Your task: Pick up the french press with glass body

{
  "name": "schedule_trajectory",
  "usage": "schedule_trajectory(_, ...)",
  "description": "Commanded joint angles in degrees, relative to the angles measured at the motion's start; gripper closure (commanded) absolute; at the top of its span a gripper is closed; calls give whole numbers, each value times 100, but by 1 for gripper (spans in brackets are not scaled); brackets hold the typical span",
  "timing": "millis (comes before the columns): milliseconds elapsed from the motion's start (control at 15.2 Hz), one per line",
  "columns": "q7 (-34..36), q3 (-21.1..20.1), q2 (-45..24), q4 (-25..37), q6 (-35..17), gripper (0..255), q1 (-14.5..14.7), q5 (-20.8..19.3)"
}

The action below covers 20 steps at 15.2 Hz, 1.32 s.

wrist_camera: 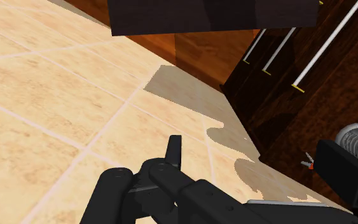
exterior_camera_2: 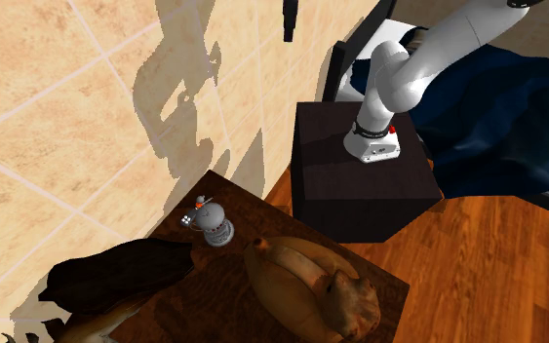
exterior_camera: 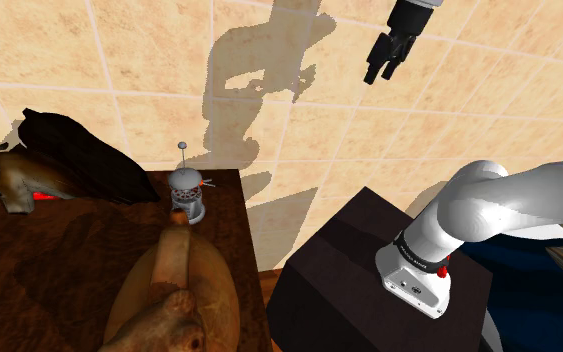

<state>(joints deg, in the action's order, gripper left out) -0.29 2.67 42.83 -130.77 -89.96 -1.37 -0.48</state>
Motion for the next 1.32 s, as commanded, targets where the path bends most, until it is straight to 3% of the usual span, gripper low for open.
schedule_trajectory(0,0,0,0,0,0,0,0,0)
schedule_trajectory(594,764,-772,-1206,102,-945,0,331,379)
schedule_trajectory(1254,1620,-1539,-2962,848,-1782,0,616,414)
